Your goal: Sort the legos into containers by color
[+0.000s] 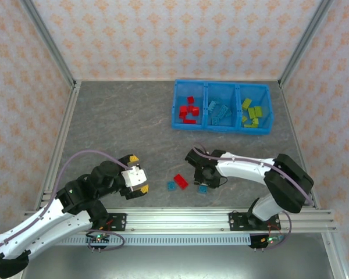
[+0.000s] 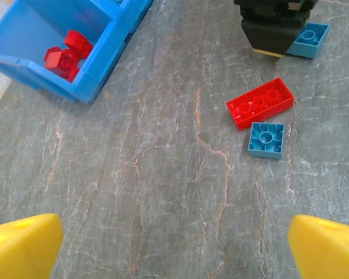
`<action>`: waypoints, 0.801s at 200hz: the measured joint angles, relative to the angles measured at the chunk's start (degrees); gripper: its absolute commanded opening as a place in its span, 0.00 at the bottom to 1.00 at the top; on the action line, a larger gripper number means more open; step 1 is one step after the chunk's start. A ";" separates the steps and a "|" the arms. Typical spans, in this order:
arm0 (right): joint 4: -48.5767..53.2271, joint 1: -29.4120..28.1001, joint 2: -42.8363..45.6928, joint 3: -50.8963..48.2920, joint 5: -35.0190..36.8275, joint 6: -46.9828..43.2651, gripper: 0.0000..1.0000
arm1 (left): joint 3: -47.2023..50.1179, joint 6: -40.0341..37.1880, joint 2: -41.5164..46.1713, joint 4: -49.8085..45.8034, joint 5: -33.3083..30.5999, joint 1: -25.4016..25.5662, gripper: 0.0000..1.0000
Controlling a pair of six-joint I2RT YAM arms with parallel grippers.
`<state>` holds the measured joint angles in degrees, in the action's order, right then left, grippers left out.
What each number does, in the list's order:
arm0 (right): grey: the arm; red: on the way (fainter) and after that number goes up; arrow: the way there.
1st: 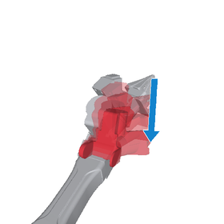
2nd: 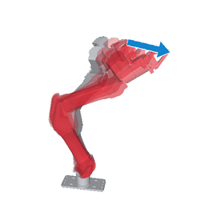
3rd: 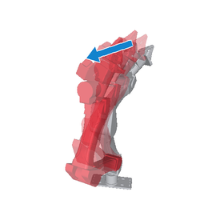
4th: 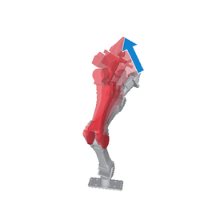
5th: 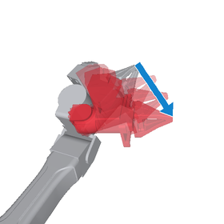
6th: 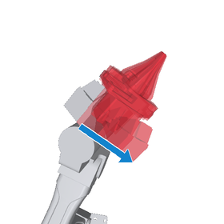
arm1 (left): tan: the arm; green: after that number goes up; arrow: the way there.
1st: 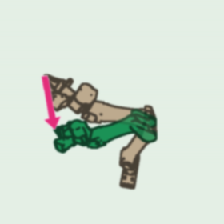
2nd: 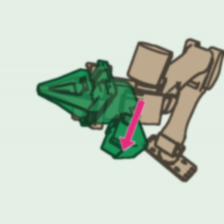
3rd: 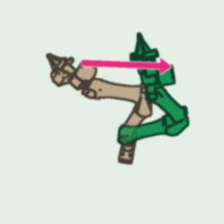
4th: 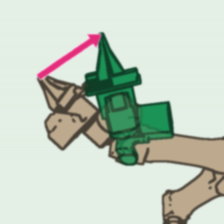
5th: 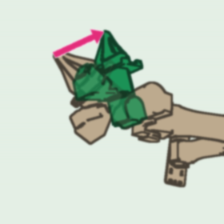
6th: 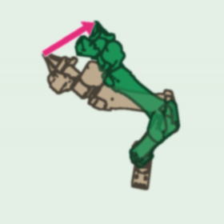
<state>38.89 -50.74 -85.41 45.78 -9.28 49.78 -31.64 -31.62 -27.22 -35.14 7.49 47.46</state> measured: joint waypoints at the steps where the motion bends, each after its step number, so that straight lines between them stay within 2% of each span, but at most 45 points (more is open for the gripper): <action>1: 0.13 0.00 0.09 0.04 0.17 -0.11 0.38 | 0.00 -0.02 0.00 0.00 0.00 0.00 1.00; 38: 4.20 3.48 4.92 7.23 9.68 -3.87 0.33 | 0.00 -0.52 -0.02 0.00 0.02 0.00 1.00; 93: -1.51 18.01 4.85 20.63 20.39 -15.47 0.33 | 0.00 -2.14 0.00 0.00 0.00 0.00 1.00; 119: -5.53 26.32 -3.78 30.88 21.44 -20.11 0.32 | 0.22 -2.84 0.57 0.00 0.00 0.00 1.00; 143: -7.63 30.67 -14.80 40.96 21.40 -23.04 0.32 | 0.46 -2.99 1.51 0.00 0.00 0.00 1.00; 160: -7.39 32.26 -22.82 48.26 21.09 -24.76 0.41 | 0.74 -2.97 2.36 0.02 -0.02 0.00 1.00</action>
<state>31.51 -18.48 -108.22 94.04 11.81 25.02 -30.89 -34.59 -24.86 -35.11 7.46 47.46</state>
